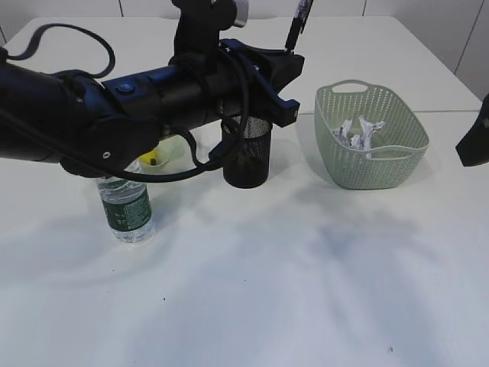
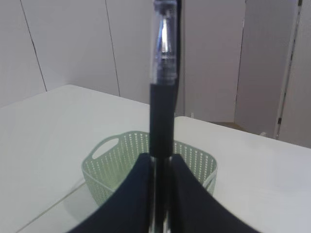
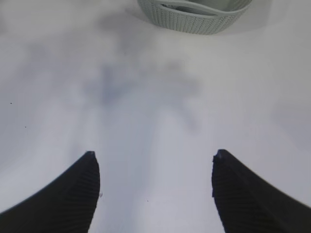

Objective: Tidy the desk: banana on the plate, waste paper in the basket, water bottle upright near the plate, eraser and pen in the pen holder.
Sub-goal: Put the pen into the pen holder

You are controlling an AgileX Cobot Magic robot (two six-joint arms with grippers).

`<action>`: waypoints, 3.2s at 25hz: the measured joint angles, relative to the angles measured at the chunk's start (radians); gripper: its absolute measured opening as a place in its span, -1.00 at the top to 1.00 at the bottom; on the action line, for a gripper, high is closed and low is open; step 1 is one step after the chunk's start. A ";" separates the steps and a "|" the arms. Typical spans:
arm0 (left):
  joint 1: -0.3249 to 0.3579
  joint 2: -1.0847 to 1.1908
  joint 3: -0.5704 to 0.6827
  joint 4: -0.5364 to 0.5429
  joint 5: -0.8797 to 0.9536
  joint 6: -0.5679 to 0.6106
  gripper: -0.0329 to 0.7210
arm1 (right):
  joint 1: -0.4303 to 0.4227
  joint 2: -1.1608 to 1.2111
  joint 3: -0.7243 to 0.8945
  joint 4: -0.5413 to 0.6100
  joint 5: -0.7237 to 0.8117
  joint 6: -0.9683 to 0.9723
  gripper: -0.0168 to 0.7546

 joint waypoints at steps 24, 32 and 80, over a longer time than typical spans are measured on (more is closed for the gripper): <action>0.036 0.334 -0.288 -0.164 -0.213 0.122 0.83 | 0.000 0.000 0.000 0.000 -0.016 -0.008 -0.32; 0.036 0.380 -0.290 -0.290 -0.234 0.163 0.83 | 0.000 0.000 0.000 0.000 -0.016 -0.008 -0.31; 0.049 0.520 -0.341 -0.522 -0.211 0.269 0.83 | 0.000 0.000 0.000 0.000 0.007 0.000 -0.30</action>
